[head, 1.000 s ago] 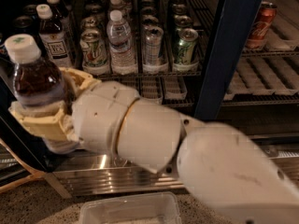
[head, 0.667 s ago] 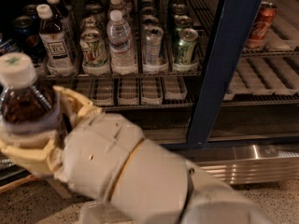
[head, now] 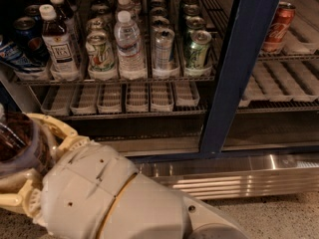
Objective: Pick blue plastic bottle from top shelf of fridge
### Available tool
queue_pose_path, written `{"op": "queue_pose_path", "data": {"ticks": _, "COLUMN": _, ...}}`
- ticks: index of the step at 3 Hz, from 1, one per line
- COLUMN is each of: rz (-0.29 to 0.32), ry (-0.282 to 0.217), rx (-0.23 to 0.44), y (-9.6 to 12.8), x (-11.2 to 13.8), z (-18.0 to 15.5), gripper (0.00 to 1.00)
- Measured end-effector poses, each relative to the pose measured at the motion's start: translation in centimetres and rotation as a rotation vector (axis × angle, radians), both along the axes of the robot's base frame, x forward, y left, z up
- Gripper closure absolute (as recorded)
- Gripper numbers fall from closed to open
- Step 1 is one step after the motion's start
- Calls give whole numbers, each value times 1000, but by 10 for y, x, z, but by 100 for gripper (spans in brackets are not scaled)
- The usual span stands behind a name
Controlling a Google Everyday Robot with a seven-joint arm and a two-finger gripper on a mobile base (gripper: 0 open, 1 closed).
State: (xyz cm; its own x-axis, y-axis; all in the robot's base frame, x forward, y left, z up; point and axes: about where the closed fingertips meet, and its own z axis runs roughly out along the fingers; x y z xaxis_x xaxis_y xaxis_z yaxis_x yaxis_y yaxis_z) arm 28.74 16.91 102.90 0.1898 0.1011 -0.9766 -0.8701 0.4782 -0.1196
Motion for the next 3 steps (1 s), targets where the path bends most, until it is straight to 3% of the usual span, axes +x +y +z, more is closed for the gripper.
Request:
{"op": "queue_pose_path", "data": {"ticks": 2, "rz": -69, "ry": 18, "rx": 15, "y": -15, "x": -12, "z": 6, "gripper": 100}}
{"op": "queue_pose_path", "data": {"ticks": 3, "rz": -69, "ry": 18, "rx": 15, "y": -15, "x": -12, "z": 6, "gripper": 100}}
